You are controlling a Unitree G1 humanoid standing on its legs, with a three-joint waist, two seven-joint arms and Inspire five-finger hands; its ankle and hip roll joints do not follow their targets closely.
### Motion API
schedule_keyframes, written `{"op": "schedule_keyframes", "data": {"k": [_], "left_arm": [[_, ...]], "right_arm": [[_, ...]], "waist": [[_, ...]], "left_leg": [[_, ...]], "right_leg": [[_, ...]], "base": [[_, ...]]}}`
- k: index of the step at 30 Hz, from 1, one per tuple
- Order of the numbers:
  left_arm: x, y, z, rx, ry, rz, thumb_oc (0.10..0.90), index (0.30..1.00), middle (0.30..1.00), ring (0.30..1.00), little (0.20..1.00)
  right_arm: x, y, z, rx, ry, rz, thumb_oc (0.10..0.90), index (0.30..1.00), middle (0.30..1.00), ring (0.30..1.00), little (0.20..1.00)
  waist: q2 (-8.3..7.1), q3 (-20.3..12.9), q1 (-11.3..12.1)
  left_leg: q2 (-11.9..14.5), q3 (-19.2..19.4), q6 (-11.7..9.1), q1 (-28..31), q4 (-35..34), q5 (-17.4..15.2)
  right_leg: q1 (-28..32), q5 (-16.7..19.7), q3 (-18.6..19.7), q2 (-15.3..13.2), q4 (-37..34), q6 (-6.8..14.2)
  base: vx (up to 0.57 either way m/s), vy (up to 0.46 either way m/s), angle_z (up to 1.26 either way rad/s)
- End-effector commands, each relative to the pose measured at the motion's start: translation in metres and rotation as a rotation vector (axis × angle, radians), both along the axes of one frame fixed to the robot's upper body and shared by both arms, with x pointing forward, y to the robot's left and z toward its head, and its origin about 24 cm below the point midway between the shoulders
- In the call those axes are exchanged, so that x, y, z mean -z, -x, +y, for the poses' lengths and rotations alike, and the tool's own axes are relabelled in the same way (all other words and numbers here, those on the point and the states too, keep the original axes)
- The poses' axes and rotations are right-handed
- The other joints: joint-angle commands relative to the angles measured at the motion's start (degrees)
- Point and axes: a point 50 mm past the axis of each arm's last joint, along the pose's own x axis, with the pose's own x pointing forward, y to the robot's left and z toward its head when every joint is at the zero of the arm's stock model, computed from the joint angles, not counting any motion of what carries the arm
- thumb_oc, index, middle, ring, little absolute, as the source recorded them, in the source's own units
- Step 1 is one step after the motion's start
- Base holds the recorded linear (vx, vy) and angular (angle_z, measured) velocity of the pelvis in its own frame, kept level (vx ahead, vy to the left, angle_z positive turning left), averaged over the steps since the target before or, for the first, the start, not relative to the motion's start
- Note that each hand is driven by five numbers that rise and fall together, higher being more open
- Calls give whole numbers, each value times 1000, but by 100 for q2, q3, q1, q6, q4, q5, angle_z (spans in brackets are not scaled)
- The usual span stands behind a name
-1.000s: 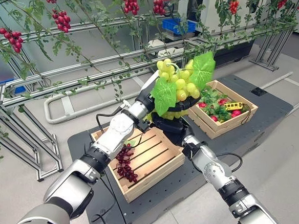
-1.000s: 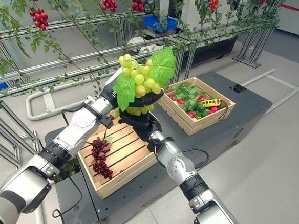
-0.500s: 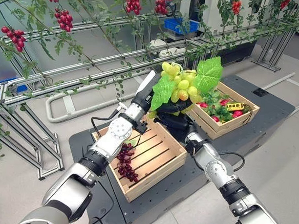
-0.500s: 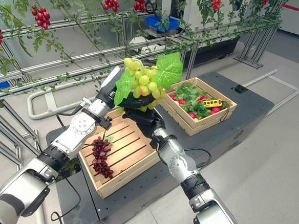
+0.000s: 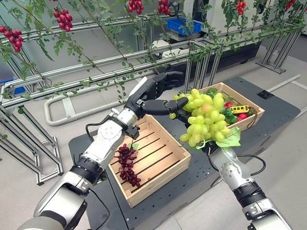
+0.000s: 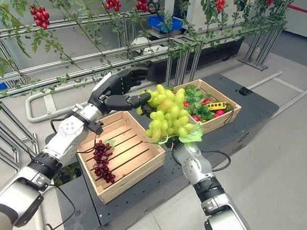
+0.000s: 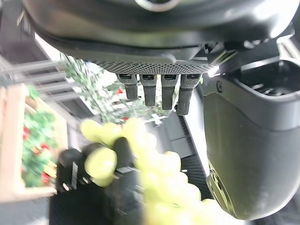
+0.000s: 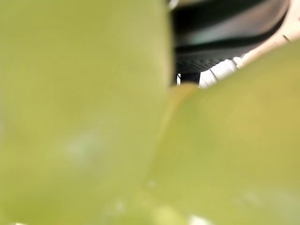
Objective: Pick up the fruits from the basket on one side to the basket on the other side
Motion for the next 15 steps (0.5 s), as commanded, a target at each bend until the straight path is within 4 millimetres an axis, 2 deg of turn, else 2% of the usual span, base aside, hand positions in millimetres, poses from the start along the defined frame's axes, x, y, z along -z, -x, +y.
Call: {"op": "schedule_keyframes", "data": {"k": [1, 7, 15], "left_arm": [[-57, -2, -6, 130, 105, -167, 800, 900, 900, 900, 900], [-60, 5, -9, 260, 105, -147, 800, 900, 900, 900, 900], [-55, 3, 9, 182, 171, -129, 800, 900, 900, 900, 900]], "right_arm": [[-85, -23, 4, 53, -101, -326, 400, 300, 300, 300, 300], [-80, -24, -2, 55, -52, -318, 400, 300, 300, 300, 300], [-77, -23, -11, 64, -40, -317, 400, 300, 300, 300, 300]], "waist": [[-249, -398, 43], [-236, -406, 63], [-225, -398, 70]], "left_leg": [[104, -255, -62, -267, 8, -154], [101, -259, -57, -263, 8, -154], [89, -280, -50, -254, 8, -161]], "right_leg": [[259, -298, -102, -267, 10, -79], [269, -288, -110, -283, 10, -65], [277, -290, -99, -296, 10, -63]], "base": [[0, 0, 0], [0, 0, 0], [0, 0, 0]]}}
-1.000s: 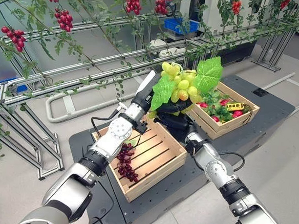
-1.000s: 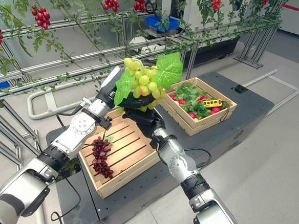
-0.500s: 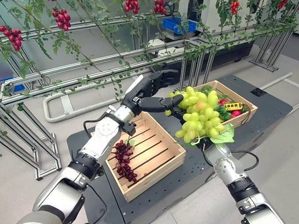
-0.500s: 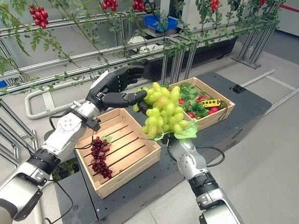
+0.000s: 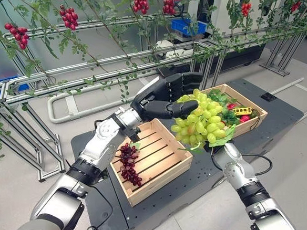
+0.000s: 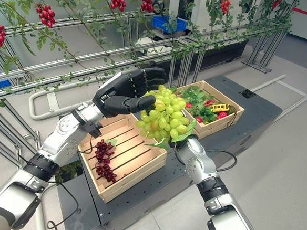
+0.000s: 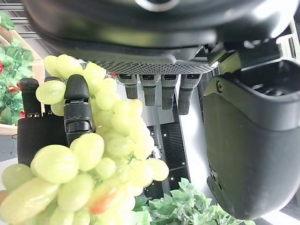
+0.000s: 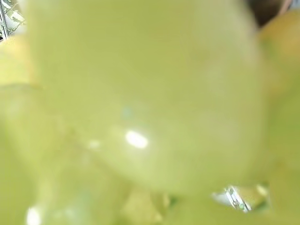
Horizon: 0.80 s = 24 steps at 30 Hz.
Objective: Pick up the fruits from the basket on one side to the basket on the other side
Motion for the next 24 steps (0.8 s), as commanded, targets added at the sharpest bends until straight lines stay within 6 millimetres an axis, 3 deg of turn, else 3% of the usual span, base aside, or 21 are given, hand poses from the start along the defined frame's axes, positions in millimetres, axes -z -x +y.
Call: {"op": "schedule_keyframes", "data": {"k": [1, 11, 24], "left_arm": [[-39, -8, 25, -110, 173, -136, 800, 900, 900, 900, 900], [-9, 13, 67, -504, 353, -175, 800, 900, 900, 900, 900], [14, 29, 83, -626, 361, -145, 800, 900, 900, 900, 900]], "right_arm": [[-79, -21, -3, 31, -100, -325, 400, 300, 300, 300, 300], [-64, 1, -21, 56, -138, -331, 400, 300, 300, 300, 300], [-50, 32, -38, 91, -260, -363, 400, 300, 300, 300, 300]], "waist": [[-212, -397, -27], [-334, -368, -53], [-366, -292, -209]], "left_leg": [[90, -273, -49, -258, 8, -161], [111, -266, -37, -271, 8, -152], [134, -109, -20, -284, 8, -126]], "right_leg": [[266, -290, -89, -294, 10, -64], [225, -297, -33, -260, 10, -90], [132, -235, 101, -219, 10, -86]], "base": [[0, 0, 0], [0, 0, 0], [7, -18, -3]]}}
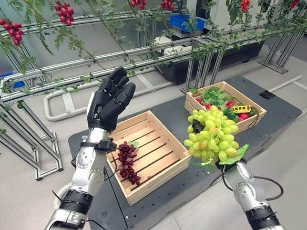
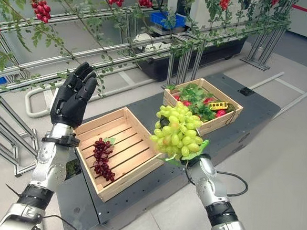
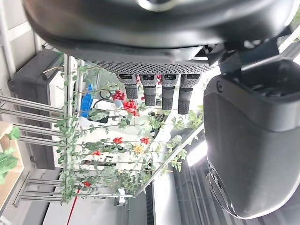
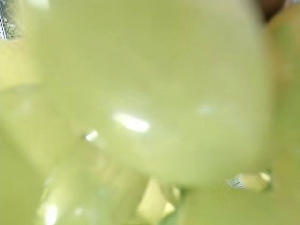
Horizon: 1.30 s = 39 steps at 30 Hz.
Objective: Pick up the fruits from the basket on one side to the basket on the other side
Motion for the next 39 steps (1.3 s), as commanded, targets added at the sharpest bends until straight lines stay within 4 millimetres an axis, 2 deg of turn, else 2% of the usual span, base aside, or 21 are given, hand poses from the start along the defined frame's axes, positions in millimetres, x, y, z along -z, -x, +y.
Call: {"op": "schedule_keyframes", "data": {"k": [1, 9, 10, 16, 17, 19, 20, 22, 24, 25, 26, 27, 28, 29, 30, 31, 32, 33, 34, 36, 39], "left_arm": [[-44, -3, 2, -10, -106, -238, 800, 900, 900, 900, 900], [-18, 7, 7, -19, -317, -80, 800, 900, 900, 900, 900], [-6, 5, 5, 11, -357, -9, 800, 900, 900, 900, 900], [11, 6, -1, 49, -290, 68, 800, 900, 900, 900, 900], [16, 5, -5, 56, -269, 87, 800, 900, 900, 900, 900], [19, 6, -7, 60, -263, 100, 800, 900, 900, 900, 900], [25, 7, -9, 57, -253, 115, 800, 900, 900, 900, 900], [29, 10, -9, 43, -230, 120, 800, 900, 900, 900, 900], [32, 14, -8, 33, -220, 120, 800, 900, 900, 900, 900], [34, 17, -7, 0, -204, 130, 800, 900, 900, 900, 900], [34, 18, -6, -3, -203, 132, 800, 900, 900, 900, 900], [34, 20, -3, -41, -199, 133, 800, 900, 900, 900, 900], [33, 22, 2, -87, -206, 132, 800, 900, 900, 900, 900], [30, 25, 8, -125, -217, 127, 800, 900, 900, 900, 900], [28, 26, 12, -136, -220, 122, 800, 900, 900, 900, 900], [26, 26, 14, -136, -224, 117, 800, 900, 900, 900, 900], [23, 21, 13, -125, -230, 103, 800, 900, 900, 900, 900], [23, 20, 12, -124, -232, 101, 800, 900, 900, 900, 900], [22, 18, 12, -157, -234, 95, 800, 900, 900, 900, 900], [16, 16, 16, -199, -233, 75, 800, 900, 900, 900, 900], [10, 16, 20, -214, -234, 62, 800, 900, 900, 900, 900]], "right_arm": [[-84, -9, -3, 8, -164, -434, 400, 300, 300, 300, 300], [-77, 14, -27, 48, -131, -448, 400, 300, 300, 300, 300], [-75, 18, -33, 70, -85, -447, 400, 300, 300, 300, 300], [-76, 25, -44, 96, -75, -459, 400, 300, 300, 300, 300], [-76, 26, -45, 95, -67, -460, 400, 300, 300, 300, 300], [-77, 26, -46, 96, -62, -458, 400, 300, 300, 300, 300], [-77, 28, -49, 96, -49, -451, 400, 300, 300, 300, 300], [-74, 29, -51, 76, -39, -445, 400, 300, 300, 300, 300], [-73, 30, -52, 67, -25, -446, 400, 300, 300, 300, 300], [-73, 29, -50, 51, -24, -447, 400, 300, 300, 300, 300], [-73, 29, -50, 51, -26, -448, 400, 300, 300, 300, 300], [-77, 24, -44, 21, -34, -456, 400, 300, 300, 300, 300], [-82, 17, -34, -19, -45, -464, 400, 300, 300, 300, 300], [-84, 11, -24, -48, -53, -474, 400, 300, 300, 300, 300], [-86, 10, -22, -49, -55, -479, 400, 300, 300, 300, 300], [-88, 9, -22, -35, -56, -484, 400, 300, 300, 300, 300], [-88, 9, -24, 4, -62, -484, 400, 300, 300, 300, 300], [-87, 10, -25, 14, -65, -483, 400, 300, 300, 300, 300], [-82, 13, -25, -4, -77, -482, 400, 300, 300, 300, 300], [-78, 19, -28, -17, -80, -471, 400, 300, 300, 300, 300], [-74, 22, -33, -7, -92, -451, 400, 300, 300, 300, 300]], "waist": [[-292, -338, -152], [-292, -285, -306], [-296, -246, -369], [-344, -200, -522], [-410, -116, -565], [-461, -76, -588], [-549, 44, -611], [-625, 156, -574], [-627, 214, -561], [-640, 290, -464], [-639, 301, -438], [-600, 315, -291], [-563, 322, -115], [-496, 390, 74], [-497, 398, 126], [-497, 383, 141], [-473, 335, 55], [-471, 320, 37], [-423, 264, -15], [-354, 196, -124], [-308, 136, -207]], "left_leg": [[128, -115, -22, -223, 8, -125], [147, 71, -10, -237, 8, -125], [154, 129, 1, -220, 8, -128], [244, 332, -7, -129, 20, -83], [366, 383, -61, -232, 436, -149], [450, 401, -97, -317, 759, -203], [648, 319, -173, -573, 1661, -14], [758, 117, -162, -1006, 2722, 217], [768, -5, -120, -1254, 3114, 287], [378, -520, 23, -1543, 3254, 244], [272, -608, 59, -1577, 3228, 207], [-310, -1257, 167, -1597, 2683, 120], [-761, -1903, 208, -1646, 2048, 159], [-1108, -2378, 195, -1811, 1638, 242], [-1271, -2521, 232, -1896, 1697, 179], [-1305, -2501, 266, -1932, 1753, 93], [-1118, -2187, 310, -1780, 1456, -6], [-1095, -2155, 319, -1745, 1394, -13], [-1056, -2297, 331, -1515, 918, 74], [-956, -2201, 346, -1188, 501, 147], [-869, -1992, 367, -1019, 317, 114]], "right_leg": [[239, -230, 2, -243, 15, -82], [147, -187, 175, -193, 15, -63], [149, -179, 192, -184, 15, -59], [183, -192, 312, -103, 45, -137], [104, -280, 373, -36, 278, -236], [42, -303, 446, 18, 387, -302], [23, -298, 583, 142, 450, -465], [62, -240, 743, 258, 406, -611], [97, -206, 867, 336, 385, -682], [137, -134, 1121, 367, 377, -681], [141, -124, 1172, 365, 376, -665], [120, -122, 1438, 409, 402, -574], [77, -152, 1682, 515, 469, -532], [100, -210, 1838, 637, 541, -515], [66, -201, 1950, 643, 558, -494], [31, -205, 2004, 632, 561, -477], [-54, -246, 1869, 566, 537, -459], [-74, -251, 1836, 551, 533, -455], [-146, -188, 1714, 526, 466, -394], [-224, -123, 1683, 501, 395, -309], [-271, -105, 1614, 442, 377, -240]], "base": [[15, -21, -4], [14, -28, -5], [0, -62, -12], [2, -118, -9], [-32, -209, -11], [-57, -244, -19], [-75, -296, -34], [-58, -230, -50], [-33, -59, -85], [-32, 35, -75], [-42, 137, -88], [-34, 162, -105], [-48, 193, -154], [-69, 131, -151], [-79, 117, -194], [-97, 155, -215], [-68, 148, -210], [-48, 164, -154], [-14, 133, -104], [-6, 167, -77], [-12, 112, -25]]}}
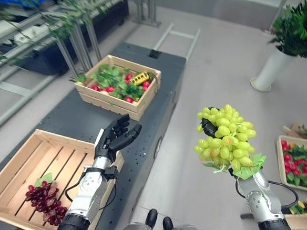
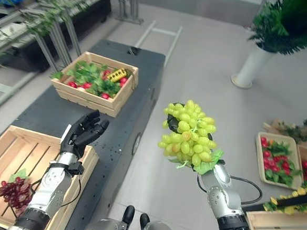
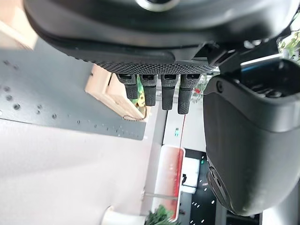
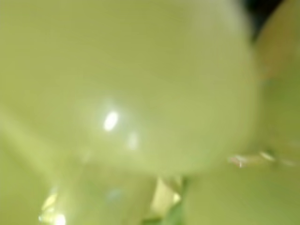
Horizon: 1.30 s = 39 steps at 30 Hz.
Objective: Pick up the fruits from the basket on one side to the basket on the other side
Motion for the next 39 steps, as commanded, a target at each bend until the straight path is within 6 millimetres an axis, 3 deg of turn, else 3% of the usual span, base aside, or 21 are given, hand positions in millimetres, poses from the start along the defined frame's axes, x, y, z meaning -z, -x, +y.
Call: {"op": "schedule_keyframes", "data": {"k": [1, 7, 10, 11, 12, 14, 15, 16, 17, 19, 20, 21, 23, 24, 30, 37, 39], "left_arm": [[-57, -13, 13, -39, -38, -295, 800, 900, 900, 900, 900], [-63, -16, 8, 24, -70, -308, 800, 900, 900, 900, 900], [-65, -18, 5, 30, -83, -308, 800, 900, 900, 900, 900], [-67, -16, 10, 7, -100, -314, 800, 900, 900, 900, 900], [-67, -15, 12, -4, -105, -316, 800, 900, 900, 900, 900], [-71, -8, 24, -33, -128, -327, 800, 900, 900, 900, 900], [-71, -8, 25, -33, -130, -329, 800, 900, 900, 900, 900], [-73, -4, 33, -38, -137, -333, 800, 900, 900, 900, 900], [-74, -3, 34, -38, -136, -335, 800, 900, 900, 900, 900], [-75, -1, 40, -49, -139, -347, 800, 900, 900, 900, 900], [-78, 0, 43, -62, -147, -353, 800, 900, 900, 900, 900], [-78, 0, 44, -69, -145, -351, 800, 900, 900, 900, 900], [-73, -3, 43, -84, -105, -312, 800, 900, 900, 900, 900], [-71, -4, 41, -82, -90, -295, 800, 900, 900, 900, 900], [-47, 6, 25, -76, -40, -220, 800, 900, 900, 900, 900], [-41, 6, 24, -129, 31, -206, 800, 900, 900, 900, 900], [-39, 7, 25, -145, 53, -202, 800, 900, 900, 900, 900]], "right_arm": [[-49, -1, -10, 9, -83, -281, 400, 300, 300, 300, 300], [-48, 6, -11, 43, -86, -283, 400, 300, 300, 300, 300], [-46, 7, -9, 35, -92, -277, 400, 300, 300, 300, 300], [-46, 5, -7, 4, -102, -275, 400, 300, 300, 300, 300], [-45, 3, -5, -6, -108, -273, 400, 300, 300, 300, 300], [-44, -1, -1, -39, -133, -278, 400, 300, 300, 300, 300], [-44, -1, -1, -40, -135, -279, 400, 300, 300, 300, 300], [-44, -2, 2, -49, -147, -284, 400, 300, 300, 300, 300], [-43, -2, 2, -48, -149, -286, 400, 300, 300, 300, 300], [-44, -4, 7, -63, -144, -300, 400, 300, 300, 300, 300], [-45, -4, 11, -79, -133, -311, 400, 300, 300, 300, 300], [-46, -6, 13, -86, -130, -312, 400, 300, 300, 300, 300], [-50, -11, 14, -76, -122, -298, 400, 300, 300, 300, 300], [-53, -12, 14, -84, -111, -306, 400, 300, 300, 300, 300], [-51, -1, 5, -83, -76, -296, 400, 300, 300, 300, 300], [-43, 5, 0, -65, -50, -270, 400, 300, 300, 300, 300], [-42, 5, 0, -67, -41, -262, 400, 300, 300, 300, 300]], "waist": [[90, -572, -138], [159, -638, -281], [193, -625, -309], [208, -566, -211], [219, -554, -172], [276, -475, 5], [281, -474, 22], [312, -483, 142], [312, -491, 174], [230, -563, 336], [129, -629, 473], [105, -657, 507], [61, -689, 487], [40, -701, 489], [28, -816, 366], [-5, -893, 177], [-69, -841, 142]], "left_leg": [[275, 136, -272, 800, -1067, 70], [290, 351, -191, 966, -1290, 48], [162, 271, -173, 969, -1296, 18], [200, 348, -191, 994, -1296, 44], [227, 408, -189, 1017, -1296, 17], [365, 775, -176, 1040, -1296, 32], [377, 814, -173, 1035, -1296, 36], [479, 1145, -139, 1020, -1296, 62], [493, 1201, -131, 1014, -1296, 68], [569, 1465, -206, 893, -1243, 107], [611, 1668, -327, 774, -1116, 85], [637, 1754, -365, 732, -1102, 77], [711, 1807, -474, 596, -1056, 92], [728, 1824, -510, 610, -1081, 116], [777, 1740, -531, 797, -1296, 134], [851, 1891, -548, 992, -1285, 46], [895, 1966, -598, 872, -818, -91]], "right_leg": [[668, 496, 25, -107, -859, 190], [567, 656, 34, -193, -900, 332], [356, 895, 24, -246, -917, 459], [196, 893, -435, -366, -641, 511], [164, 872, -610, -402, -494, 527], [87, 632, -1263, -573, 444, 500], [71, 596, -1298, -589, 531, 492], [112, 393, -1748, -780, 1152, 401], [133, 365, -1817, -821, 1205, 380], [516, 79, -2102, -888, 758, 355], [953, -20, -2448, -888, -136, 387], [1077, -9, -2517, -889, -391, 400], [1177, 122, -2117, -746, -962, 389], [1235, 213, -2217, -749, -1185, 370], [1126, 187, -2102, -590, -1188, 225], [1070, 176, -1978, -484, -1188, 143], [1078, 187, -1884, -465, -1188, 71]], "base": [[-34, 146, -42], [-51, 119, -9], [-100, 100, -16], [-70, 21, -22], [-85, 8, -43], [-69, -6, -76], [-78, -11, -102], [-44, -18, -78], [-41, -49, -73], [-8, -159, -52], [-2, -213, -72], [0, -216, -104], [7, -147, -93], [19, -102, -49], [46, -75, -25], [32, -88, -3], [-26, -121, -13]]}}
